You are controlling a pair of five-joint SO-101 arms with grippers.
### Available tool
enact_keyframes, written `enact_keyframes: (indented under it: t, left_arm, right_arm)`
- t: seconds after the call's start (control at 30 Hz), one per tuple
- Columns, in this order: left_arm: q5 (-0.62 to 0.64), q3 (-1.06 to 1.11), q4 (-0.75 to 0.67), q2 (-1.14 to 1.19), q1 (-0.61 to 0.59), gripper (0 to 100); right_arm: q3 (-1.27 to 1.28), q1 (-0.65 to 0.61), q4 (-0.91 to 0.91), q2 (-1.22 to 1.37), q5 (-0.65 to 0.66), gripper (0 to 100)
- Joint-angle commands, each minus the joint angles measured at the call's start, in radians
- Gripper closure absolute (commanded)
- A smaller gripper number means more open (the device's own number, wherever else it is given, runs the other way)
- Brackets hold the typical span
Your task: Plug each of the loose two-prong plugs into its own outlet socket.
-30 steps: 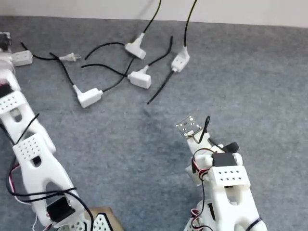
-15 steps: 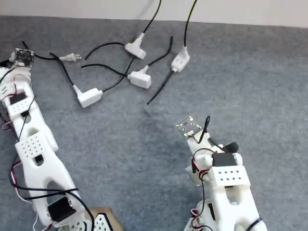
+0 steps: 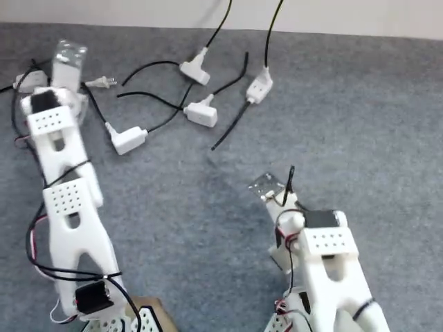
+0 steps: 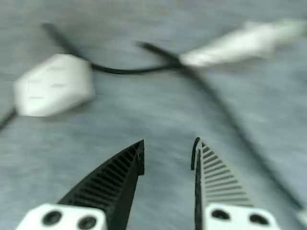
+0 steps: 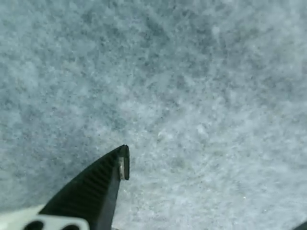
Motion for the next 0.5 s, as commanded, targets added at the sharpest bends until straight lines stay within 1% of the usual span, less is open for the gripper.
enact_keyframes:
  t: [0.0, 0.1, 0.2, 0.3, 0.47]
  left_arm:
    - [0.015, -0.048, -0.026, -0.134, -0.038, 81]
    - [0.015, -0.025, -0.123, -0.136, -0.087, 81]
    - [0.015, -0.018, -0.253, -0.131, -0.120, 81]
    - [0.015, 0.038, -0.439, -0.113, -0.131, 81]
    - [0.008, 0.200, -0.790, -0.018, -0.094, 81]
  right_arm:
    - [-0.054, -0.068, 0.008, 0.074, 0.012, 45.3]
    - [-0.042, -0.124, 0.007, 0.090, 0.012, 45.3]
    - [-0.039, -0.140, 0.007, 0.073, 0.012, 45.3]
    - [-0.033, -0.140, 0.007, 0.064, 0.012, 45.3]
    - [-0.033, -0.140, 0.007, 0.064, 0.012, 45.3]
